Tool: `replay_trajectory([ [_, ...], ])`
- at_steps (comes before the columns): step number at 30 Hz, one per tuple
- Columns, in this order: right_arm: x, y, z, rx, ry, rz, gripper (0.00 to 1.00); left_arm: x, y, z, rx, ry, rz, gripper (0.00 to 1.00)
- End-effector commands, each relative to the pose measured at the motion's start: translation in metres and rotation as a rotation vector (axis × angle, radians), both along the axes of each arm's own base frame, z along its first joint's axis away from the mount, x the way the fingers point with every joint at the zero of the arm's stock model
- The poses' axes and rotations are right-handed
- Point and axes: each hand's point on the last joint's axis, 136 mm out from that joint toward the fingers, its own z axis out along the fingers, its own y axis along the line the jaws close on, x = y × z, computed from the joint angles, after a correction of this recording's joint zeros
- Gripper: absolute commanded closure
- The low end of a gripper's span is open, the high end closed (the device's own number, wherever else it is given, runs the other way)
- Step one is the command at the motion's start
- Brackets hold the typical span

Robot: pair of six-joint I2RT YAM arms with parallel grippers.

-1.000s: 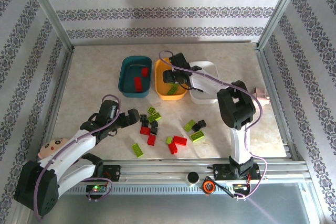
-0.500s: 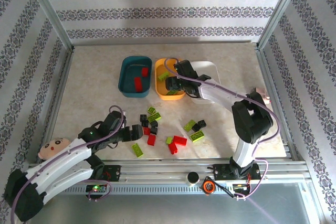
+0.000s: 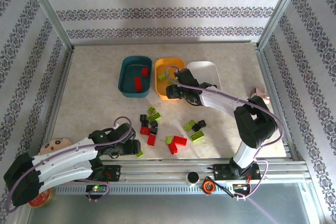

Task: Sort the legos into containers by color
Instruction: Pick up the lego from the middle-left of the table.

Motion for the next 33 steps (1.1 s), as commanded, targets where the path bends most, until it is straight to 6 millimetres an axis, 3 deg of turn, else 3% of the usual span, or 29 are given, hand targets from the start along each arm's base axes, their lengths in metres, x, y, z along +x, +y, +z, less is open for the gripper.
replay_trajectory([
  [1, 0.000, -0.002, 0.015, 0.023, -0.047, -0.016, 0.27, 0.009, -0.041, 0.003, -0.111, -0.014, -0.067, 0.28],
  [7, -0.005, -0.007, 0.015, 0.026, -0.049, -0.022, 0.27, 0.018, -0.071, 0.018, -0.103, -0.043, -0.169, 0.33],
  [12, -0.007, -0.009, 0.013, 0.025, -0.049, -0.024, 0.27, 0.009, -0.071, 0.014, -0.082, 0.013, -0.170, 0.33],
  [23, -0.012, -0.007, 0.015, 0.033, -0.055, -0.014, 0.27, 0.001, -0.094, 0.010, -0.054, 0.024, -0.285, 0.19],
  [26, -0.014, -0.007, 0.016, 0.036, -0.059, -0.012, 0.27, 0.003, -0.102, 0.005, -0.041, 0.027, -0.315, 0.21],
  [30, -0.016, -0.010, 0.018, 0.036, -0.066, -0.013, 0.27, 0.010, -0.103, 0.005, 0.022, 0.016, -0.348, 0.34],
  [33, -0.017, -0.010, 0.020, 0.038, -0.072, -0.010, 0.27, 0.008, -0.095, -0.004, 0.107, 0.044, -0.370, 0.31],
])
